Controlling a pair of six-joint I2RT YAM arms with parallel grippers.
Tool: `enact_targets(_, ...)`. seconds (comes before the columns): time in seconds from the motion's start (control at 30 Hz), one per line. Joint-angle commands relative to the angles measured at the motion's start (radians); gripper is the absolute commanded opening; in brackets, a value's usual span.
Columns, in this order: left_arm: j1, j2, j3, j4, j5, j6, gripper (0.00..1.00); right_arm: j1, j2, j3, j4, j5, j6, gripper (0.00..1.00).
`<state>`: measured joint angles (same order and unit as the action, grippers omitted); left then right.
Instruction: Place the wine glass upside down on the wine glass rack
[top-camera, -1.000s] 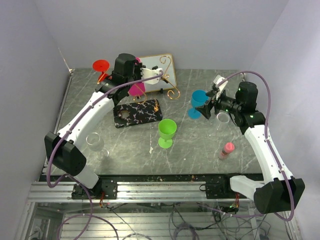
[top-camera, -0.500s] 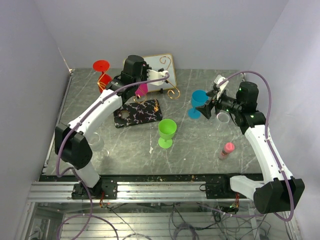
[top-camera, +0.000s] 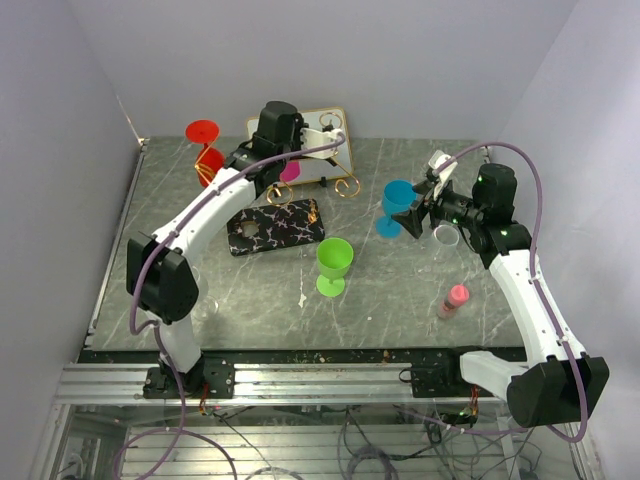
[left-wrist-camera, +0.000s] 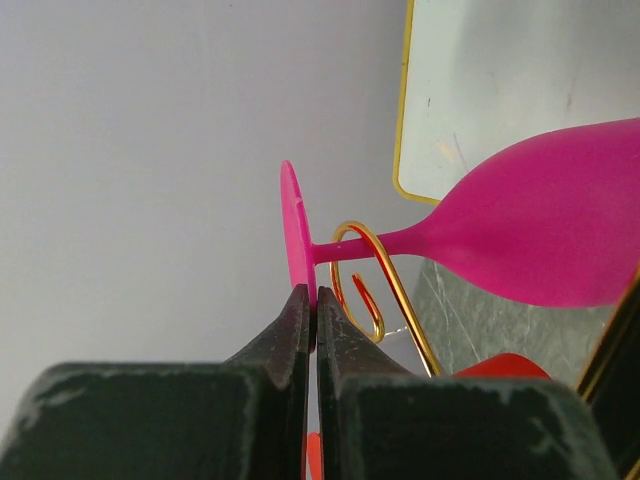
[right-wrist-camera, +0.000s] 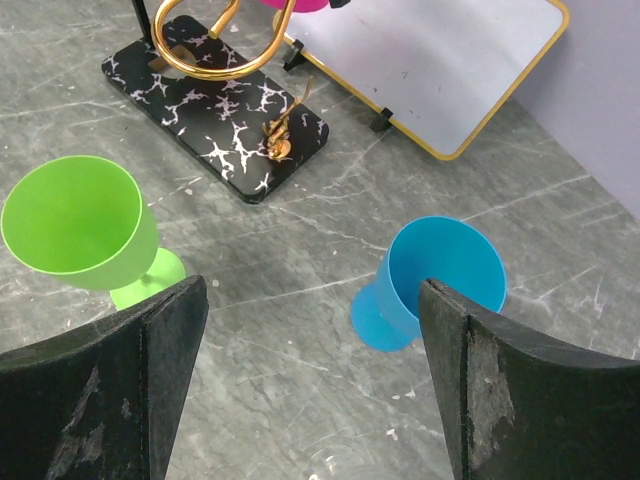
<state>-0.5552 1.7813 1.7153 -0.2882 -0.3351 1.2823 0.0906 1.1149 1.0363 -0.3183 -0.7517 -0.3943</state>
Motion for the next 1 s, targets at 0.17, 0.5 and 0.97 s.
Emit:
enact_targets(0.17,0.023,0.047,0.090,0.020,-0.056,-0.056,0.09,-0.006,0.002,-0.011,0.019,0.003,-0.005,0.86)
enact_targets(0.5,0.061,0.053,0.107,-0.013,-0.059,-0.098,0.09,-0.005,0.005,-0.015,0.021,0.001,-0.005,0.86)
enact_targets(0.97,0.071,-0.005,0.051,-0.059,-0.030,-0.116,0.11,-0.009,0.000,-0.021,0.025,-0.003,-0.007,0.86)
